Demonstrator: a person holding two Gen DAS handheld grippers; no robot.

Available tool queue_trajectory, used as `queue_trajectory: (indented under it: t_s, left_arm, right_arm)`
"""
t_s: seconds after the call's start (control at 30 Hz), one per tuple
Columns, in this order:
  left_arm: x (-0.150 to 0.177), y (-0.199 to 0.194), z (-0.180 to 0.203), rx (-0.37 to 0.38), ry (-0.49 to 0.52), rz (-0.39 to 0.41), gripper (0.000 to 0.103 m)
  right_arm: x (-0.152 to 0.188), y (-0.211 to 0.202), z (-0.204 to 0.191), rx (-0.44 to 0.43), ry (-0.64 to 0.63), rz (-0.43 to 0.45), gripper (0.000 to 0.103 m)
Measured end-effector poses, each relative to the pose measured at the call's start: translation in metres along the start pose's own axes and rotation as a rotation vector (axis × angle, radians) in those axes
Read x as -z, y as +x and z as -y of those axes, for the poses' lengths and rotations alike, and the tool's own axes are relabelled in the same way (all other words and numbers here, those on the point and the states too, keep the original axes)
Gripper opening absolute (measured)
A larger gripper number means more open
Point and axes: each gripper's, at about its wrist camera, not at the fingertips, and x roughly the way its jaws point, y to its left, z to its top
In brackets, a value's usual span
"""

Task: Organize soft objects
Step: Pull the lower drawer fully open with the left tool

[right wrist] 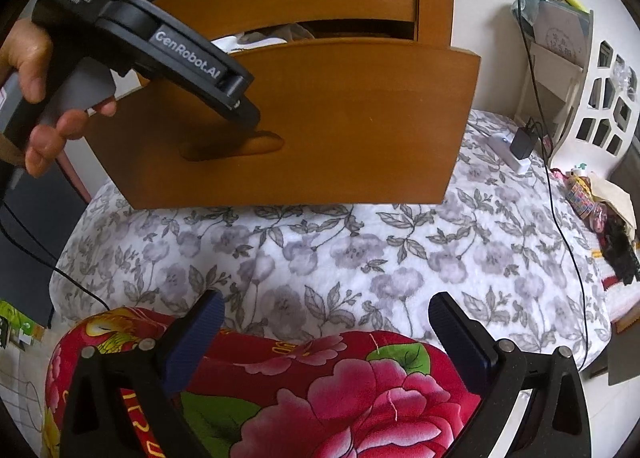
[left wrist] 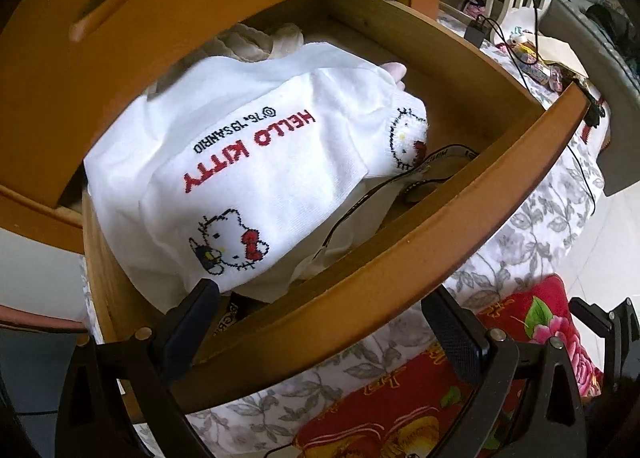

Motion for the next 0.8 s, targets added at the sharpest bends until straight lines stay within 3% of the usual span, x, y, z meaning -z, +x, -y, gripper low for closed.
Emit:
queue_trajectory:
  t_s: [0.2, 0.6, 0.8]
  left_arm:
    - [-0.001, 0.004, 0.004, -0.005, 0.002, 0.002, 0.101]
    - [-0.037, 0.029, -0.015, -0.005, 0.005, -0.007, 0.101]
    - [-0.049, 0.023, -0.044, -0.008, -0.018, 0.017, 0.101]
  right_arm:
    - [0.002, -0.005, -0.002, -0.001, -0.006, 0.007, 0.103]
    - [0.003, -0.008, -0.003, -0.001, -0.008, 0.007, 0.103]
    - [0.003, -0.005, -0.002, 0.006, -0.005, -0.004, 0.103]
